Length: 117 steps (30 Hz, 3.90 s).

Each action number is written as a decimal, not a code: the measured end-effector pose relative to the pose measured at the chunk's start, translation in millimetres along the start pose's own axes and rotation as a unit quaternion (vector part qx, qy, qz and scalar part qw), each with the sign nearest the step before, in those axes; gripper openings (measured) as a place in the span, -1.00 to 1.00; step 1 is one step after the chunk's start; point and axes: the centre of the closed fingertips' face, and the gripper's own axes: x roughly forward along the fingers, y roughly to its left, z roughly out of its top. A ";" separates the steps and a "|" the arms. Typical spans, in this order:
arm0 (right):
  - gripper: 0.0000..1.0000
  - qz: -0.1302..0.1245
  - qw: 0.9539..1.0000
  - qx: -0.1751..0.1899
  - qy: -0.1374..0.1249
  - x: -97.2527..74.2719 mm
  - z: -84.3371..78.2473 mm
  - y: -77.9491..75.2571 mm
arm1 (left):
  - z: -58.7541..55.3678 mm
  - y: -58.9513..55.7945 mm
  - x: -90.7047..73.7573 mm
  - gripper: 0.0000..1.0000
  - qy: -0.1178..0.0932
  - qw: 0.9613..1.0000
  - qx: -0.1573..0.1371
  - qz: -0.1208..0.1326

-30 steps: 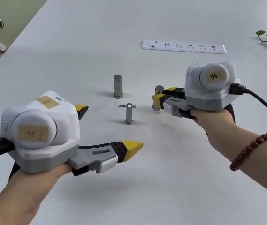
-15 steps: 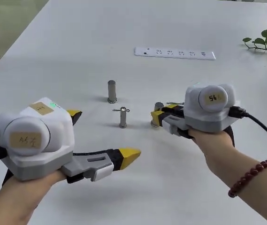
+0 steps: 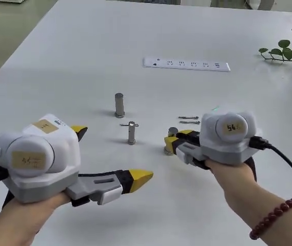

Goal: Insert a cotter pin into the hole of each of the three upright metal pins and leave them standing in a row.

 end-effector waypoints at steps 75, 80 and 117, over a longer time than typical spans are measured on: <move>-0.58 0.056 0.979 -0.148 0.130 -14.8 15.4 -53.9 | 1.7 -9.6 1.2 0.88 0.000 1.000 0.013 -0.014; -0.60 0.065 0.970 -0.174 0.159 -6.2 6.6 -66.3 | 1.0 -5.3 0.5 0.87 0.001 1.000 0.011 -0.009; -0.83 0.138 0.925 -0.228 0.271 33.8 -17.9 -98.3 | -5.3 -1.7 3.0 0.77 0.008 1.000 0.003 -0.012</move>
